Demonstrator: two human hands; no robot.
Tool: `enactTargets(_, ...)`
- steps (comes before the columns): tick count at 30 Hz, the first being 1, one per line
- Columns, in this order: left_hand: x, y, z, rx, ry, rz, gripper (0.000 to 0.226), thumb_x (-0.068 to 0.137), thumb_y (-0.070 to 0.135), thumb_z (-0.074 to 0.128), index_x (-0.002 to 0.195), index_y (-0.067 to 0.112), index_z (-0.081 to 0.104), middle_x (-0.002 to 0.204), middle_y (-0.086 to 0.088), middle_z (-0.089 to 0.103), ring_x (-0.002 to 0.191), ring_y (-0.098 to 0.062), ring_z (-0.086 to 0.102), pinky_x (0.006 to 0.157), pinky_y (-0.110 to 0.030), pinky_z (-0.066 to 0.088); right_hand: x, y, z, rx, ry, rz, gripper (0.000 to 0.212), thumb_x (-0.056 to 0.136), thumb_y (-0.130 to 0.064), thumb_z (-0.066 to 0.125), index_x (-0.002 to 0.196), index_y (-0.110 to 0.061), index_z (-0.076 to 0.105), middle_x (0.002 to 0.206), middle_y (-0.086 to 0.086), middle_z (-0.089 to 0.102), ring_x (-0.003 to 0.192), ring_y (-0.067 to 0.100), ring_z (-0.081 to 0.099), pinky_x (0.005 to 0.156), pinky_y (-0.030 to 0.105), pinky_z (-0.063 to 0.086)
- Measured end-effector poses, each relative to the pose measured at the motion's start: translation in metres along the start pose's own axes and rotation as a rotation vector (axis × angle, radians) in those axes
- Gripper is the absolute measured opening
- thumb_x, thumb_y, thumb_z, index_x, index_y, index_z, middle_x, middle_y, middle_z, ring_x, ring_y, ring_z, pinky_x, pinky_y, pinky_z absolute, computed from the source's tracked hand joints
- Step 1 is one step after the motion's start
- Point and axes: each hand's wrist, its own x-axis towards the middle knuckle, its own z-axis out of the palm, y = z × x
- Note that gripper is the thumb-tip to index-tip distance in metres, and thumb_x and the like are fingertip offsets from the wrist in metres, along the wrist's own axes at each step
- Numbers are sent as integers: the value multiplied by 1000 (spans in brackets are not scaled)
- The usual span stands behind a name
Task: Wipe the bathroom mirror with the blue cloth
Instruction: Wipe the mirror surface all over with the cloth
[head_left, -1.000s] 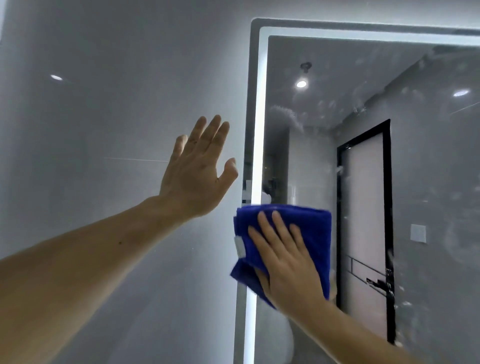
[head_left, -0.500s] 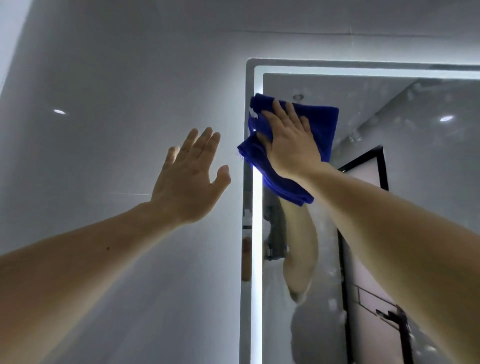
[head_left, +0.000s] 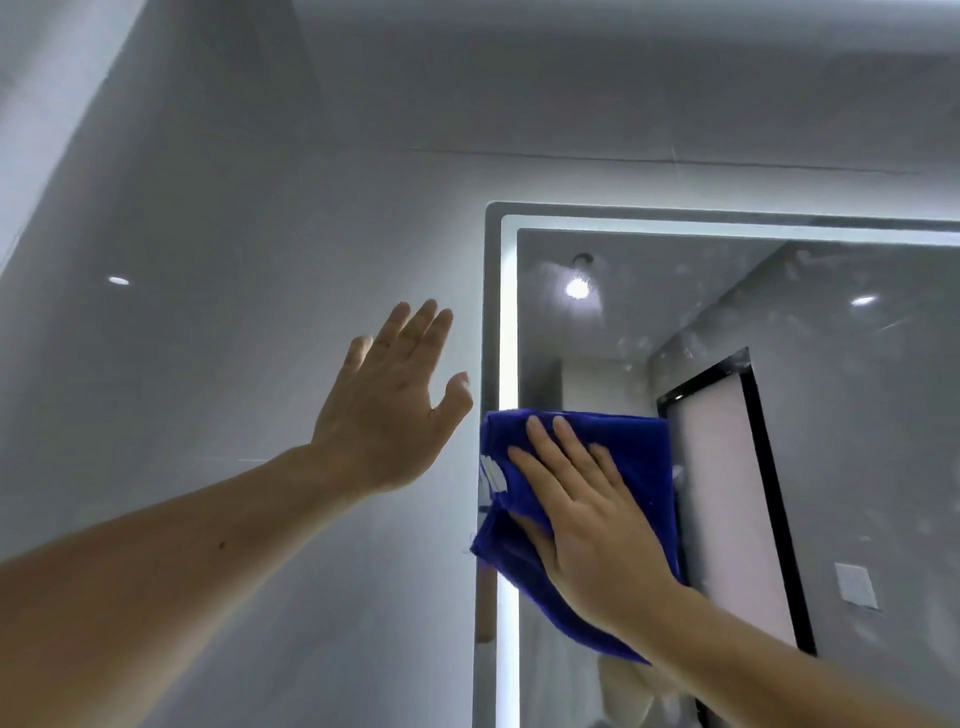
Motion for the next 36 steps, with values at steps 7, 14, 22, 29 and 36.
enactTargets(7,31,-1,-4,-43,-18,-3,63,100,52,14,156,30,1,164,12,-3,150,-7,-9,119,-36,-4,120,33,-22,31,85,38,51,106,-39,30,155,-26,21,164,-8,7,151,15,-3,117,32,-7)
enactTargets(14,54,-4,-12,-43,0,23,63,100,52,17,157,29,1,164,12,-2,150,-6,-8,120,-36,-2,240,66,-62,64,88,126,52,106,-39,31,154,-23,22,164,0,11,151,22,4,120,45,8)
enactTargets(22,66,-7,-19,-22,54,65,63,100,53,18,157,29,3,164,12,-1,150,-5,-7,120,-35,-2,261,63,-67,63,175,298,52,105,-35,28,154,-18,20,164,5,9,151,26,3,119,46,7)
enactTargets(29,68,-5,-26,-44,59,-12,61,101,49,19,157,28,3,165,10,0,150,-6,-6,121,-38,1,160,33,-35,12,137,48,55,105,-44,26,155,-22,21,164,0,10,151,22,3,120,40,2)
enactTargets(36,79,1,-28,-4,61,2,68,96,56,13,157,27,5,165,10,3,150,-7,-4,121,-38,2,208,57,-60,-9,64,51,51,106,-40,29,152,-20,27,164,2,11,151,25,5,119,43,11)
